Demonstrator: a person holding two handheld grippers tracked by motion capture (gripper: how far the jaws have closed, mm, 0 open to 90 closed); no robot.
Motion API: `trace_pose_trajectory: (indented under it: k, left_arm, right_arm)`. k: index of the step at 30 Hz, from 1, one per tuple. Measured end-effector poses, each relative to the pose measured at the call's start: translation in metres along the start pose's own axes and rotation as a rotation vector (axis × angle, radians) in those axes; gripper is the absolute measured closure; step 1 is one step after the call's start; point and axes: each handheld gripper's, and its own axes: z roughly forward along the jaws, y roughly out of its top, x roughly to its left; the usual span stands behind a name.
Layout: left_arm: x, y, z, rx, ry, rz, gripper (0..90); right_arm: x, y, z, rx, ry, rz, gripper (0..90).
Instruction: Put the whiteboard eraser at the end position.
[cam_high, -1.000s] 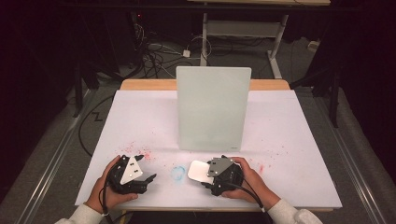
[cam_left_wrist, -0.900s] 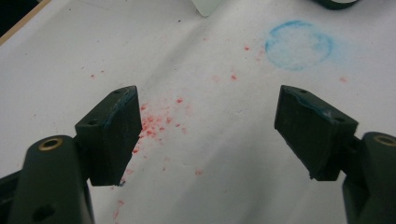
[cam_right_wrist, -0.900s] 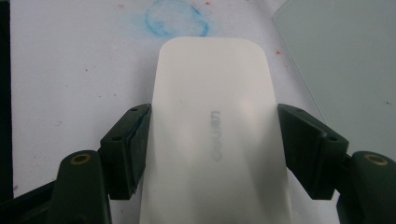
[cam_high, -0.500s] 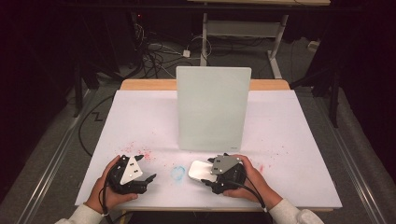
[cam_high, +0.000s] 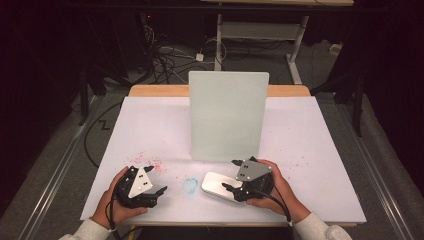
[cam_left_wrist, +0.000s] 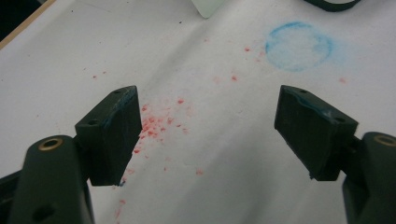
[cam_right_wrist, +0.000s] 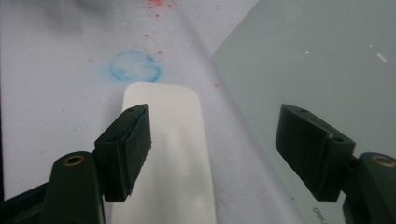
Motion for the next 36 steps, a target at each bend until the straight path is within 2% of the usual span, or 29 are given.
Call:
trace_pose_trajectory:
  k: [4,9,20,25,36]
  left_arm:
    - [0.0,0.0,0.0,-0.001,0.001,0.0,22.3]
    - [0.0,0.0,0.0,-0.002,0.002,0.0,22.3]
    - [0.0,0.0,-0.001,-0.004,0.0,-0.003,22.3]
    - [0.0,0.0,-0.001,-0.007,0.0,-0.006,22.3]
    - [0.0,0.0,-0.001,-0.008,-0.002,-0.007,22.3]
  right_arm:
    - [-0.005,-0.002,-0.005,-0.006,-0.037,0.012,25.3]
    - [-0.009,-0.004,-0.011,-0.014,-0.108,0.017,23.6]
    - [-0.028,-0.017,-0.032,-0.051,-0.224,0.086,22.3]
    - [-0.033,-0.024,-0.04,-0.053,-0.286,0.079,22.4]
    - [-0.042,-0.042,-0.055,-0.046,-0.348,0.112,22.2]
